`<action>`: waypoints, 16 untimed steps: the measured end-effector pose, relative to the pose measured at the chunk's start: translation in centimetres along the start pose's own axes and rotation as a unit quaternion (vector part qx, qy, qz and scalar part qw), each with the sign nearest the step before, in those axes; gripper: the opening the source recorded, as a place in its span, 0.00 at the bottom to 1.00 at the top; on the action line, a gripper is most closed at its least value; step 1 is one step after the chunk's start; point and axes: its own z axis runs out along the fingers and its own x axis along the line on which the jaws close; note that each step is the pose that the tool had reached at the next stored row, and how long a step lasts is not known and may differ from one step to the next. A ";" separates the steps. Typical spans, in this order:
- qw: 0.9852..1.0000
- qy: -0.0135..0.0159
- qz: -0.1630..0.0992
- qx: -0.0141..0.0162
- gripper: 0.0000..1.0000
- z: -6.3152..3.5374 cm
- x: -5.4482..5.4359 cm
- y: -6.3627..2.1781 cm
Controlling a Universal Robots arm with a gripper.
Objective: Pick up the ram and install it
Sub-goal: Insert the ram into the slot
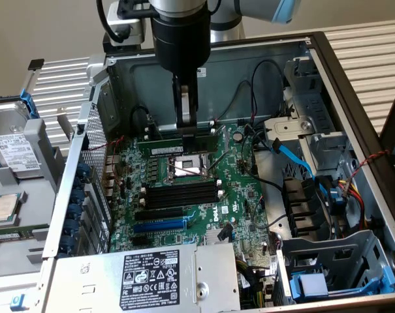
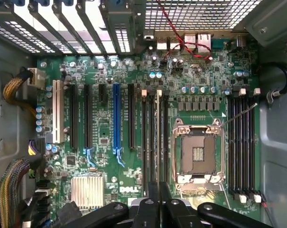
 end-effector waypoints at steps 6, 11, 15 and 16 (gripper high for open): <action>1.000 0.003 -0.003 0.005 0.12 0.58 0.0 0.04; 1.000 0.003 -0.003 0.005 0.12 1.48 0.0 0.03; 1.000 0.004 -0.003 0.005 0.12 2.10 0.2 0.03; 1.000 0.003 -0.004 0.005 0.12 2.24 0.3 0.02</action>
